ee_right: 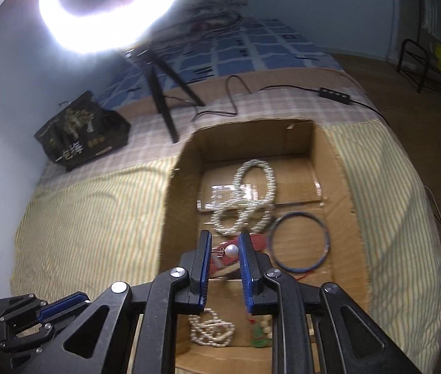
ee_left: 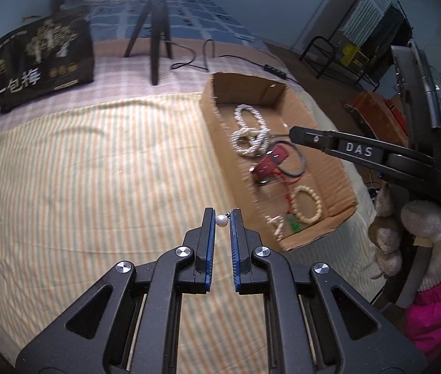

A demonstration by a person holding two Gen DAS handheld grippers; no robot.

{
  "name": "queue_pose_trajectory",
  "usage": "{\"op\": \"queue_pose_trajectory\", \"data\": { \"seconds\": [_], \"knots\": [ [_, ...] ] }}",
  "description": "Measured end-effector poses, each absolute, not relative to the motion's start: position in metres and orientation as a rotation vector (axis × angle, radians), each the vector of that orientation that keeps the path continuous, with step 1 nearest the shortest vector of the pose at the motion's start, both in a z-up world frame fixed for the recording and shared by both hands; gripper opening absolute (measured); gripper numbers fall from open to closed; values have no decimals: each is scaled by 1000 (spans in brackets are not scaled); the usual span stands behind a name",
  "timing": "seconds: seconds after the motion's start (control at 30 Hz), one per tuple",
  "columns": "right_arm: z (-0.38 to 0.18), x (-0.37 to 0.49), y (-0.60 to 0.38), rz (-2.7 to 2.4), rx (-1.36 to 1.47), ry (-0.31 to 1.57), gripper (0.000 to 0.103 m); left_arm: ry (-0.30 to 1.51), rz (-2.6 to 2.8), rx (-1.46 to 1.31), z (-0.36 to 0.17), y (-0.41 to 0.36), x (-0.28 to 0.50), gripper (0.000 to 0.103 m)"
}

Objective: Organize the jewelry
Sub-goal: 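Carry the pearl earring in the left tool over the box, then open the left tool to drop the earring into the box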

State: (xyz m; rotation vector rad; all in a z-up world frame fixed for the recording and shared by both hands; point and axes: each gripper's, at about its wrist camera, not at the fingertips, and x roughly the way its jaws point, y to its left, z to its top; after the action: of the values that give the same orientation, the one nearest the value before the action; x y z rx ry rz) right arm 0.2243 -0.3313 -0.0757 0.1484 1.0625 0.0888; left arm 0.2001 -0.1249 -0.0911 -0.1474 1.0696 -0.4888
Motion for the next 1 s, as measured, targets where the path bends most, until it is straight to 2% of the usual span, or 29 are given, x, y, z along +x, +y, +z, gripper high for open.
{"op": "queue_pose_trajectory", "data": {
  "seconds": [0.33,1.0],
  "knots": [
    [-80,230,-366,40,184,1062,16,1067,-529,-113,-94,-169,203,8],
    [-88,236,-372,21,156,1079,17,1032,-528,-47,-94,-196,201,8]
  ]
}}
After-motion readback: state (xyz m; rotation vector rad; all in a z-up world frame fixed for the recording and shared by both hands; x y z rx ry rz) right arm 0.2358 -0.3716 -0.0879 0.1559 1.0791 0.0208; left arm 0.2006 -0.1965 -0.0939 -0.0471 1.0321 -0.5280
